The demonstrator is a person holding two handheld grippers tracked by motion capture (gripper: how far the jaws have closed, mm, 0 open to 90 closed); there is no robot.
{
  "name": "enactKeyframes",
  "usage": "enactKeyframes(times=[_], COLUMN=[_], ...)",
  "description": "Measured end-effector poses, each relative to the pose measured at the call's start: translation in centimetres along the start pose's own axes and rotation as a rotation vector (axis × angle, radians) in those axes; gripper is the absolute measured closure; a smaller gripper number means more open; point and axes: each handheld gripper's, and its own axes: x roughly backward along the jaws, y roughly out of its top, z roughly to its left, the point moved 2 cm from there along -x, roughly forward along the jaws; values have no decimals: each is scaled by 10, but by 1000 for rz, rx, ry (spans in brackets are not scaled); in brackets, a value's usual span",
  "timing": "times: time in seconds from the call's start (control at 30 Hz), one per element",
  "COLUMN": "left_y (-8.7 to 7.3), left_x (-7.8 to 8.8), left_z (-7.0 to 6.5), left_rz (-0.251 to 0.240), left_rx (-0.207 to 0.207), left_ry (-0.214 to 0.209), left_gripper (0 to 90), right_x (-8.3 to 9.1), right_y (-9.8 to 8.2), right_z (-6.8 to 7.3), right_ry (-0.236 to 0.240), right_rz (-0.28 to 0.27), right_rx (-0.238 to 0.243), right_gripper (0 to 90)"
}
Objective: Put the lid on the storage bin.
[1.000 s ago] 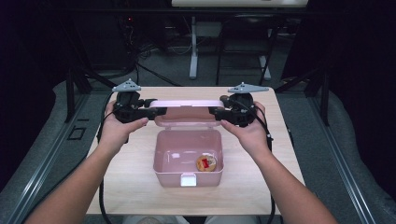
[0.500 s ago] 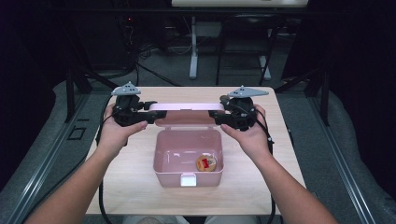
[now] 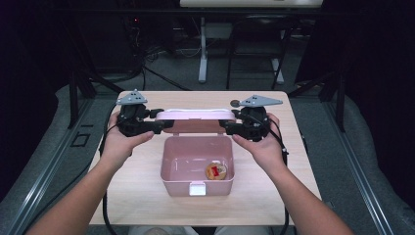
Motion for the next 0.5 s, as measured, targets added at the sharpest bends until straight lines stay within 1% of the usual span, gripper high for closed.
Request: enactKeyframes(times=[0.3, 0.43, 0.5], left_y=[-7, -9, -11], left_x=[7, 11, 13], left_z=[2, 0, -1], left_rz=[-3, -6, -15], left_rx=[16, 9, 1], left_ry=[-1, -9, -4], left_gripper=[410, 422, 438], right_x=[4, 6, 7], right_y=[-5, -7, -9], right_z=[-1, 1, 1], right_ry=[11, 13, 17], right_rz=[4, -1, -4], right_rx=[-15, -16, -16], right_gripper=[449, 449, 451])
